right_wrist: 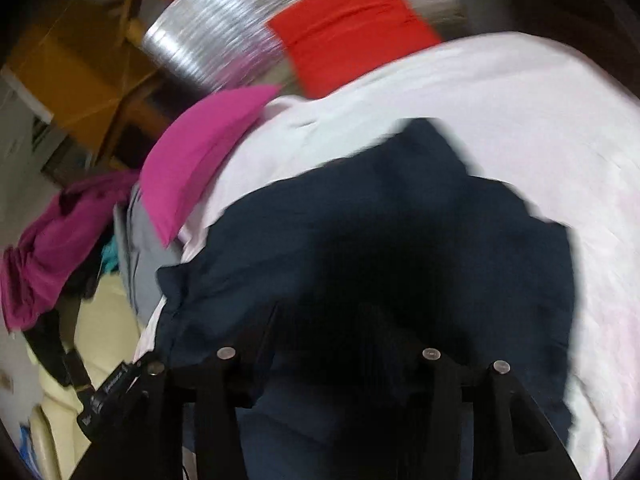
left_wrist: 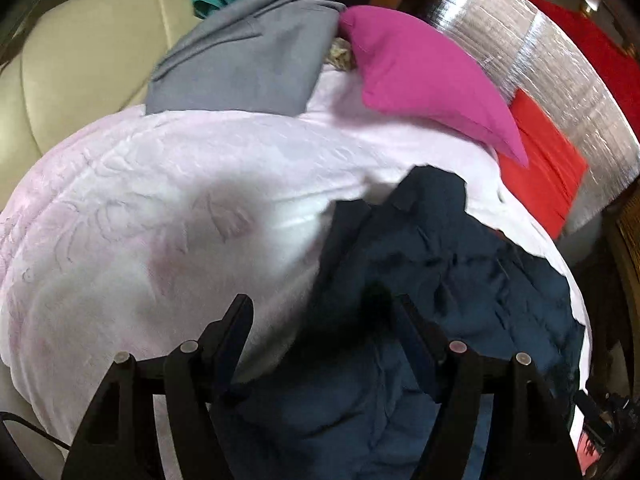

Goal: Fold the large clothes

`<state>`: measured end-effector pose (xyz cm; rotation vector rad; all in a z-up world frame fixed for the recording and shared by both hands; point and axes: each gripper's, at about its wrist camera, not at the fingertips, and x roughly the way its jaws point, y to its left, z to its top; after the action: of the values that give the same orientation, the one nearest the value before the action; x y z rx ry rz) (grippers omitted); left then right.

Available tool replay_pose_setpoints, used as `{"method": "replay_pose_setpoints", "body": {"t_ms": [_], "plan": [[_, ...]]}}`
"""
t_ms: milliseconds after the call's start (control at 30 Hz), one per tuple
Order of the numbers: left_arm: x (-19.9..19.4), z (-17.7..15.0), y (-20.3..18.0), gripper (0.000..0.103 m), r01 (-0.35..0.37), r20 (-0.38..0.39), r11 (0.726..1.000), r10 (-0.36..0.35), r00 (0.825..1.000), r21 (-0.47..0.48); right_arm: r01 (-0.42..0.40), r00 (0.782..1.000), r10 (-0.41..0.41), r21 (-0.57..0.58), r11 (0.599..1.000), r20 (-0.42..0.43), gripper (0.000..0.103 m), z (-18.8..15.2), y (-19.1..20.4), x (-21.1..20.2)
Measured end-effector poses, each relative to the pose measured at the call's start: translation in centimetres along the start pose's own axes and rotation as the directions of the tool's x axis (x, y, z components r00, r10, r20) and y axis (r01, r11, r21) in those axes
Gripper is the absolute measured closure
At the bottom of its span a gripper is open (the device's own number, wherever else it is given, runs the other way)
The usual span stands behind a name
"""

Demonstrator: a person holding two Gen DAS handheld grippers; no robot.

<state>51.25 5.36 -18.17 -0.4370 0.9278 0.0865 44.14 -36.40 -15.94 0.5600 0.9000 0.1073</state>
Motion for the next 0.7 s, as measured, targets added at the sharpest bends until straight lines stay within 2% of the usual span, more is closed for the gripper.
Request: {"method": "replay_pose_setpoints", "body": {"t_ms": [100, 200, 300, 400, 500, 600, 700], "plan": [[0.4, 0.4, -0.2, 0.029, -0.016, 0.006, 1.000, 0.016, 1.000, -0.008, -0.017, 0.999, 0.014, -0.078, 0.997, -0.038, 0.055, 0.6, 3.3, 2.4], [0.8, 0.8, -0.2, 0.029, -0.020, 0.012, 1.000, 0.020, 1.000, -0.011, 0.003, 0.997, -0.011, -0.114, 0.993, -0.072, 0.056, 2.0, 5.8, 5.6], [0.5, 0.9, -0.3, 0.029, -0.016, 0.020, 1.000, 0.016, 1.000, -0.003, 0.095, 0.982, -0.102, -0.054, 0.994, -0.156, 0.061, 3.6, 4.7, 10.6], [0.8, 0.9, -0.6, 0.029, 0.001, 0.012, 1.000, -0.002, 1.000, 0.020, 0.150, 0.970, -0.150, -0.010, 0.989, -0.190, 0.062, 4.5, 2.7, 13.2], [1.1, 0.8, -1.2, 0.029, 0.015, 0.003, 0.998, -0.015, 1.000, 0.065, 0.149, 0.973, -0.141, 0.030, 0.988, -0.185, 0.063, 5.3, 1.2, 13.4], [1.3, 0.8, -1.4, 0.029, 0.013, -0.008, 0.997, -0.012, 1.000, 0.076, 0.126, 0.980, -0.114, 0.064, 0.990, -0.166, 0.068, 5.6, 0.3, 11.4], [1.5, 0.7, -1.1, 0.029, 0.013, -0.027, 0.998, -0.012, 1.000, 0.057, 0.086, 0.996, -0.082, 0.086, 0.993, -0.043, 0.065, 6.3, -1.1, 7.1]]}}
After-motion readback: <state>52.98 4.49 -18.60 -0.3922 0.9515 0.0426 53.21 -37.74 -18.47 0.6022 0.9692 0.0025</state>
